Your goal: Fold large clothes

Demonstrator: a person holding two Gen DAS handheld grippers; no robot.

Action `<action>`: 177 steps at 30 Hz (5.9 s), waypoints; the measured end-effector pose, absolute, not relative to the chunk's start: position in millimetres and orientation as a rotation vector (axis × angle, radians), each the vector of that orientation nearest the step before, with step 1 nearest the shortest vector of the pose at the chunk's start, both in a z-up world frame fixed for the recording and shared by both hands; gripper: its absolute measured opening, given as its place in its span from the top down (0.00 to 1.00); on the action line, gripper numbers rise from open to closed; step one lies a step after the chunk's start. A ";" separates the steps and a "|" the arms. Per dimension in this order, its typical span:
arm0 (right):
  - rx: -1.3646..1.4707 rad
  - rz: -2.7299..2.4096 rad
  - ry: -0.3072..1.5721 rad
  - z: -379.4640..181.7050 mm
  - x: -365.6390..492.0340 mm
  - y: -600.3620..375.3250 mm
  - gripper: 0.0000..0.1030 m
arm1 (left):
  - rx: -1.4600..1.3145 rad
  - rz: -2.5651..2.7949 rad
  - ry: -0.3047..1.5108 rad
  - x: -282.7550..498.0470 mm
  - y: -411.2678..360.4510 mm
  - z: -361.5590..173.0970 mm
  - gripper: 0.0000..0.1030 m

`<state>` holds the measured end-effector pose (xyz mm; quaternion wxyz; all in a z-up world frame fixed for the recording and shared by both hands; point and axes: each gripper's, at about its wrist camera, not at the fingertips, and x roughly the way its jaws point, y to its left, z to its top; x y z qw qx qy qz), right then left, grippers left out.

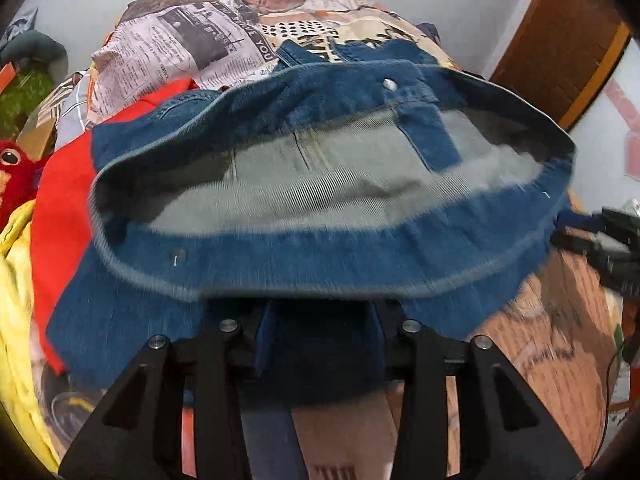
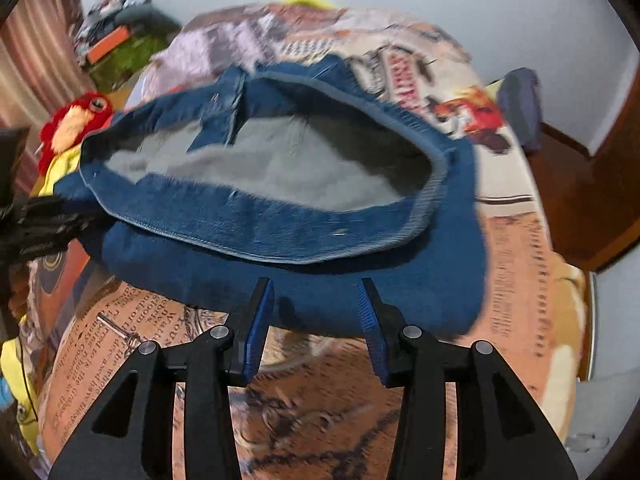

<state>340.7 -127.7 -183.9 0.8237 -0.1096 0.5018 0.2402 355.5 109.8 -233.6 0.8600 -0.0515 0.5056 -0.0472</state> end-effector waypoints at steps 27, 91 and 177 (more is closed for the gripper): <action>-0.238 0.418 0.988 -167.3 393.4 -102.2 0.58 | -0.059 0.114 1.004 393.3 201.2 -196.1 0.42; -0.193 0.328 0.982 -161.3 324.8 -139.8 0.34 | -0.819 0.069 1.009 265.6 235.6 -274.6 0.17; -0.143 0.202 1.044 -157.8 280.4 -230.8 0.34 | 0.044 -0.413 0.978 344.0 -95.8 -157.5 0.41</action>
